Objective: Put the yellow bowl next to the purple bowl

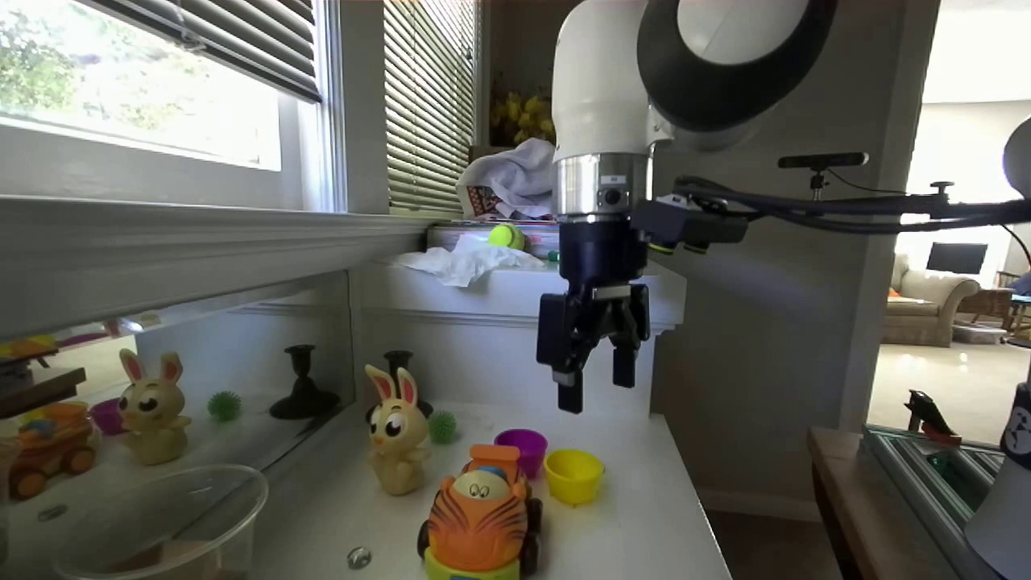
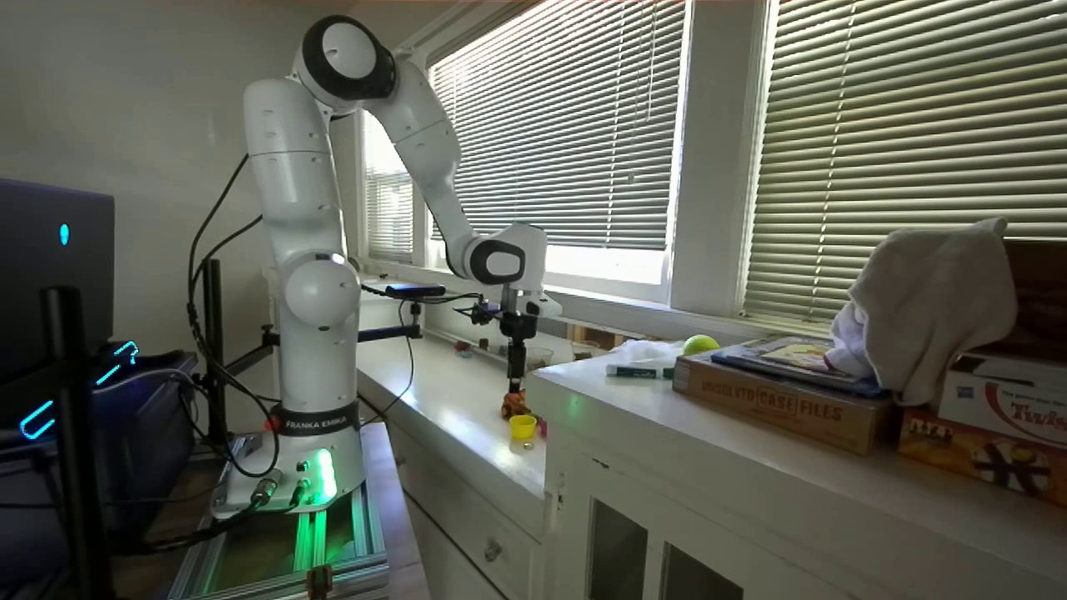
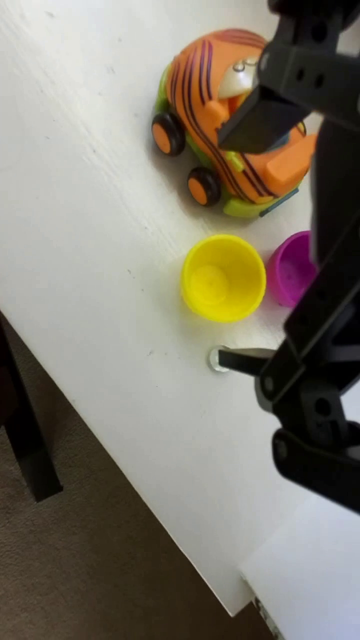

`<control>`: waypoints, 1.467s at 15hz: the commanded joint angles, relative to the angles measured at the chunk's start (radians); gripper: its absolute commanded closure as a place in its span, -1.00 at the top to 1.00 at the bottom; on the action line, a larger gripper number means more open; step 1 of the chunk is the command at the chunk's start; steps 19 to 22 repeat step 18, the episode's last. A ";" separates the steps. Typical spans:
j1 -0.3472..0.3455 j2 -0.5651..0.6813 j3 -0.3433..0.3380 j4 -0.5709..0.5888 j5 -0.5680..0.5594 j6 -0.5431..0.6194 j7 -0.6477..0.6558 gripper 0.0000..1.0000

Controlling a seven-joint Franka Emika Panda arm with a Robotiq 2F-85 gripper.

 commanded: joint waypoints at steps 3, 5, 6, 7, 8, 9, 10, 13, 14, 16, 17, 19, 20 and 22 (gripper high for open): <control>-0.012 -0.247 -0.008 -0.025 -0.024 -0.171 -0.186 1.00; -0.011 -0.294 -0.023 -0.013 -0.029 -0.249 -0.277 1.00; -0.020 -0.327 -0.023 -0.019 -0.049 -0.285 -0.304 1.00; -0.029 -0.347 -0.023 -0.010 -0.067 -0.328 -0.324 1.00; -0.040 -0.367 -0.023 -0.003 -0.090 -0.359 -0.338 1.00; -0.051 -0.384 -0.022 -0.001 -0.109 -0.374 -0.342 1.00; -0.059 -0.395 -0.024 0.005 -0.127 -0.399 -0.350 1.00; -0.054 -0.368 -0.018 0.004 -0.103 -0.370 -0.329 1.00; -0.055 -0.373 -0.019 0.004 -0.106 -0.373 -0.332 1.00; -0.055 -0.374 -0.019 0.004 -0.108 -0.374 -0.333 1.00; -0.055 -0.374 -0.019 0.004 -0.108 -0.374 -0.333 1.00; -0.055 -0.374 -0.019 0.004 -0.108 -0.374 -0.333 1.00; -0.055 -0.374 -0.019 0.004 -0.108 -0.374 -0.333 1.00; -0.055 -0.374 -0.019 0.004 -0.108 -0.374 -0.333 1.00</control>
